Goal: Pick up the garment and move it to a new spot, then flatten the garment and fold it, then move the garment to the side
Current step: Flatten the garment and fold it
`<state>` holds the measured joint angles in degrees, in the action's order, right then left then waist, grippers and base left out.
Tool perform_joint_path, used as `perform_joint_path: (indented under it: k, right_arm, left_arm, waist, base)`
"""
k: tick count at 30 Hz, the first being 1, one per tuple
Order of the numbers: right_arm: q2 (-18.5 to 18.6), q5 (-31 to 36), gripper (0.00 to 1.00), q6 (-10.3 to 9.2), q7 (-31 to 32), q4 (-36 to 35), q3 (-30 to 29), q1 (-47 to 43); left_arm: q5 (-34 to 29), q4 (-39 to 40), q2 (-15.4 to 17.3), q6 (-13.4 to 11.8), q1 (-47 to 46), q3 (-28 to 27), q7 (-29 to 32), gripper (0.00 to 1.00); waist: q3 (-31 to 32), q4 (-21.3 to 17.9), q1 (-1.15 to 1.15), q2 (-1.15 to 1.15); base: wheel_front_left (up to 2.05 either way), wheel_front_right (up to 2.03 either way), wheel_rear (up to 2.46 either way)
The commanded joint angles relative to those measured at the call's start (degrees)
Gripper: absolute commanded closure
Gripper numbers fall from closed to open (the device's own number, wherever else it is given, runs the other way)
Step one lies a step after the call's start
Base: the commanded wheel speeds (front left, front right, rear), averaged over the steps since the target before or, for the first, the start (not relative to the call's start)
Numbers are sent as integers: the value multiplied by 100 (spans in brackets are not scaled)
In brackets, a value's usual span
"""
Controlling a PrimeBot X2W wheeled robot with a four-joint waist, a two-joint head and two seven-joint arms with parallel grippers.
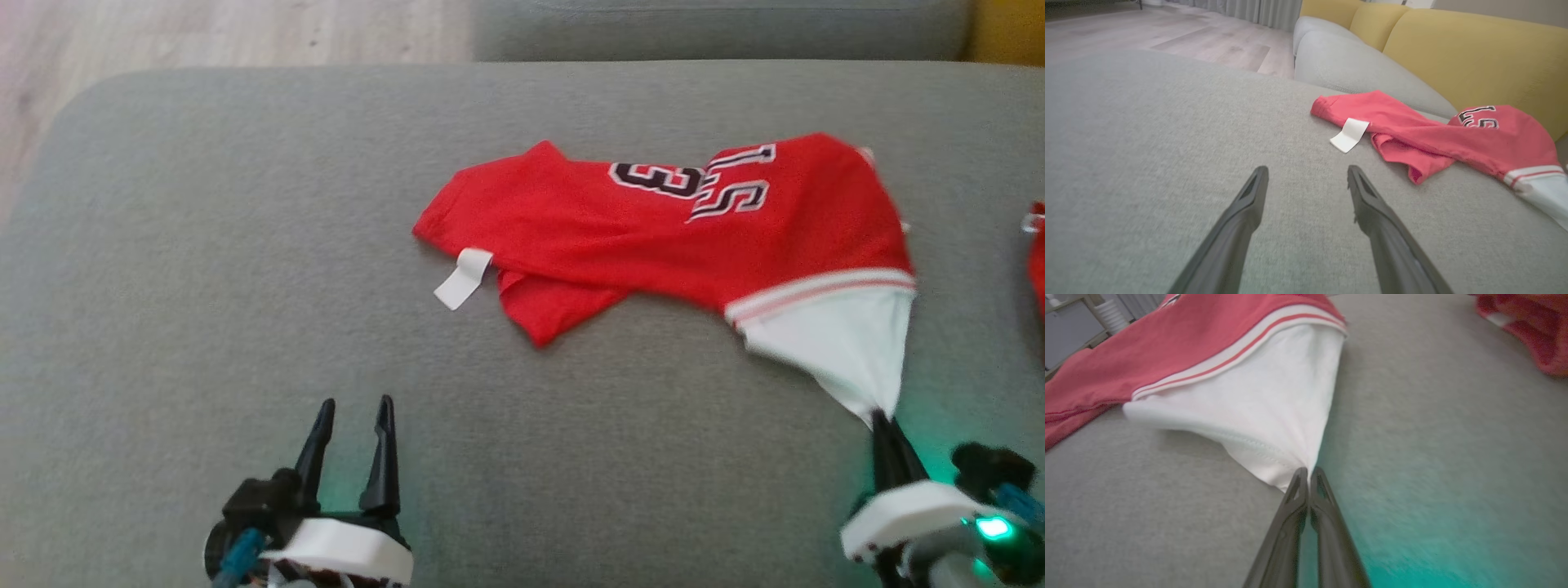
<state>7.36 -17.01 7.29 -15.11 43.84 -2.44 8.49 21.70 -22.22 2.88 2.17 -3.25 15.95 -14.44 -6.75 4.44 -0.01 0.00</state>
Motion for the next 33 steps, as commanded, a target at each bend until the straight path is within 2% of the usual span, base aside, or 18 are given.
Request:
perform_joint_path:
  k: [1,3,4,5,12,16,22,31,32,33]
  right_arm:
    - [110,-57,100,20,12,-100,144,-49]
    - [210,-167,100,20,12,-223,214,-90]
    - [250,-224,66,20,12,-302,213,-77]
    - [279,-275,0,20,12,-400,210,-51]
    - [266,-188,0,20,12,-1324,229,230]
    - [118,-24,0,20,12,-1696,258,394]
    - [-61,138,0,20,11,-1890,352,593]
    - [-132,169,0,20,11,-1973,447,748]
    - [-135,164,0,20,11,-1978,445,757]
    - [-140,157,0,20,11,-1987,434,763]
  left_arm:
    - [4,181,-1,-17,-147,-226,-56,0]
    - [20,187,-1,-25,-231,-313,-56,0]
    - [28,181,-1,-28,-298,-356,-56,0]
    - [44,175,-1,-28,-386,-398,-56,0]
    - [39,-304,-1,30,-1499,-626,-56,0]
    - [211,-930,-1,194,-2248,-723,-56,0]
    - [336,-1864,-1,408,-2990,-454,-56,0]
    - [325,-2529,-1,447,-3395,-523,-56,0]
    - [239,-2558,-1,426,-3425,-529,-56,37]
    - [159,-2527,-1,390,-3446,-566,-56,100]
  waist:
    - [43,-108,1,0]
    - [16,-213,1,0]
    - [-22,-264,1,0]
    - [-64,-303,1,0]
    - [-570,-519,1,0]
    - [-840,-661,1,0]
    - [-1109,-868,1,0]
    - [-1319,-1132,1,0]
    - [-1330,-1146,1,0]
    - [-1338,-1152,1,0]
  base:
    - [0,0,0]
    - [0,0,0]
    - [0,0,0]
    - [0,0,0]
    - [0,0,0]
    - [0,0,0]
    - [0,0,0]
    - [0,0,0]
    - [0,0,0]
    - [0,0,0]
